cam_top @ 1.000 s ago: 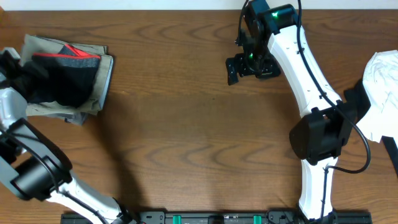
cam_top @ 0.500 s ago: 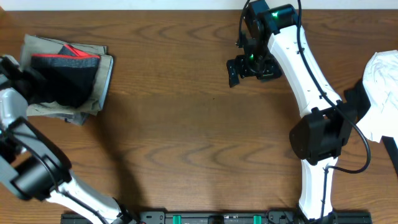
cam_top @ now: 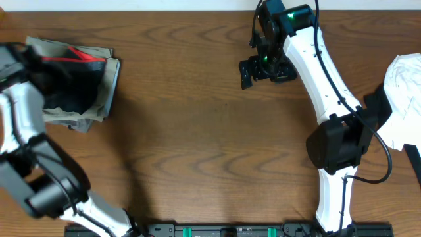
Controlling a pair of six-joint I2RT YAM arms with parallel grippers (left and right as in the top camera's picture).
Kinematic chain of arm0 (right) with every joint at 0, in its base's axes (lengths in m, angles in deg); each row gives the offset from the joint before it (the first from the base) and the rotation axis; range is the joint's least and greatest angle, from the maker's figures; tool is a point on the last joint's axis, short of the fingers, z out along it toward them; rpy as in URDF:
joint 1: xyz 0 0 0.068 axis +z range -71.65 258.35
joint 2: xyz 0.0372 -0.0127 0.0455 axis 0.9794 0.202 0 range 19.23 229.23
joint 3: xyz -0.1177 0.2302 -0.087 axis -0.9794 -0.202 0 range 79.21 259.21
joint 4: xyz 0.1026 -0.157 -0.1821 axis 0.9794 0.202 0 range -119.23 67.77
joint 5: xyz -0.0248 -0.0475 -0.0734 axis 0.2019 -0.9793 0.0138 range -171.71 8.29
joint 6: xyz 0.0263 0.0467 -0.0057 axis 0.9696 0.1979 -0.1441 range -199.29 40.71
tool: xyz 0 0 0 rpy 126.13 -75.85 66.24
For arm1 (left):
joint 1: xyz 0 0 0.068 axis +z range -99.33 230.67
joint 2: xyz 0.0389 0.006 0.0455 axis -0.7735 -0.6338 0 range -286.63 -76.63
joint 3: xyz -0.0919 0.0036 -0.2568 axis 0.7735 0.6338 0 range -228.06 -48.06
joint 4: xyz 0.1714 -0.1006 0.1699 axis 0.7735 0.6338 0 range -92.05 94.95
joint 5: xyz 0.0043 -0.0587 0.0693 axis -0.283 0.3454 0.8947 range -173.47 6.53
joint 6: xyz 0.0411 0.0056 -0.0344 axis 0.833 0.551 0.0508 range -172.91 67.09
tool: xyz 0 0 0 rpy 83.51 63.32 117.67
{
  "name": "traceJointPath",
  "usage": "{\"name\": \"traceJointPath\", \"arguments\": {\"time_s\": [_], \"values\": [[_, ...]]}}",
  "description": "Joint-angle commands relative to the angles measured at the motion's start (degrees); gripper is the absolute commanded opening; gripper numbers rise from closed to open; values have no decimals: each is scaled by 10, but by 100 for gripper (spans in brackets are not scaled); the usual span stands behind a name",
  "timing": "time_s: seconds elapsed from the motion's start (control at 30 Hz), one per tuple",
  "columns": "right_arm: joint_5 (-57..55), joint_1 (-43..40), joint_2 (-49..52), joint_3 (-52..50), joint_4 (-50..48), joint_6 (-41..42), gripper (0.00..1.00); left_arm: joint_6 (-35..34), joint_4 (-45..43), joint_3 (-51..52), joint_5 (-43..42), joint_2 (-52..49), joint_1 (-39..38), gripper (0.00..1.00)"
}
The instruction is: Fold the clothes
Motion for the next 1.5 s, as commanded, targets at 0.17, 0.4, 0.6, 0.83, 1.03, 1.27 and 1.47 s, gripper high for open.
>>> {"name": "traceJointPath", "arguments": {"time_s": [0.17, 0.4, 0.6, 0.83, 1.03, 1.27, 1.47], "values": [[-5, -3, -13, 9, 5, -8, 99, -7, -43, 1, 41, -96, -27, 10], [-5, -3, -13, 9, -3, 1, 98, -6, -43, -5, 19, -40, -23, 32], [-5, -3, -20, 9, -21, 12, 97, -7, -26, -6, 19, 89, -24, 98], [-19, -3, -84, 13, -40, 14, 97, -7, 47, -6, -3, 253, -24, 98], [-117, -2, -179, 13, -28, 60, 99, -6, 126, -5, -99, 355, -26, 98], [-194, 4, -284, 10, 26, 102, 99, 38, 210, -3, -111, 434, -83, 98], [-247, 31, -326, 9, 92, 151, 97, 41, 236, 18, -77, 506, -142, 98]]}}
